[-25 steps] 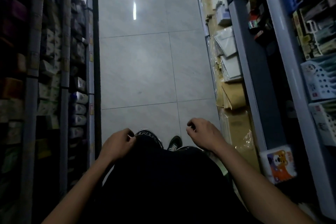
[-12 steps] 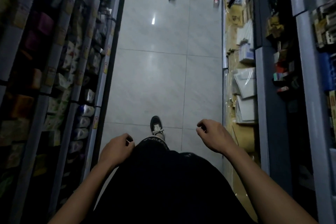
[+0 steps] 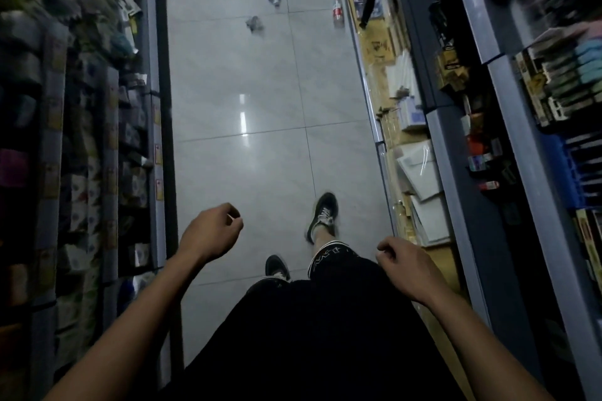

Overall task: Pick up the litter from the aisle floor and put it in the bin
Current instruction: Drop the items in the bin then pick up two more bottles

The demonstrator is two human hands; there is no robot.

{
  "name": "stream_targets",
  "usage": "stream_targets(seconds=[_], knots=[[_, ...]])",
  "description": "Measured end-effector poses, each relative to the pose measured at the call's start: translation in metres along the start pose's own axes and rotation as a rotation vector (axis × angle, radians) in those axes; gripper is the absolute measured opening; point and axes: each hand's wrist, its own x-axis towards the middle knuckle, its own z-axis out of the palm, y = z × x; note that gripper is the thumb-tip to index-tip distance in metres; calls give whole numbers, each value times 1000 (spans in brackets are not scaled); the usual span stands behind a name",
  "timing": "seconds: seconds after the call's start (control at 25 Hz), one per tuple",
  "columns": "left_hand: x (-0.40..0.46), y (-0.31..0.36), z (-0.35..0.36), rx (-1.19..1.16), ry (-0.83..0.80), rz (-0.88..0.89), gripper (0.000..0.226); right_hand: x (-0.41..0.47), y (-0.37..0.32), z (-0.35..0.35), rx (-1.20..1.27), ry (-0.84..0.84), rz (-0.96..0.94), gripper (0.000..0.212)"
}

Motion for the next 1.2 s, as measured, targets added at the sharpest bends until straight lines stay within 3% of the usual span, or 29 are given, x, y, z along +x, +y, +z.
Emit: stream_targets(seconds=[0.28,0.68,0.92,1.2], knots=[[98,60,-46,-35,-7,-110,21,156,-52,-121,44,13,-59,28],[197,68,-116,-230,-19,-352,17,361,-203,-252,-91,-27,-278,27],[335,71,-225,-260,15,-290,15,445,-279,-301,-95,-21,-213,25],[508,101,-375,-136,66,-158,21,518,-324,-361,-30,-3,-59,23]])
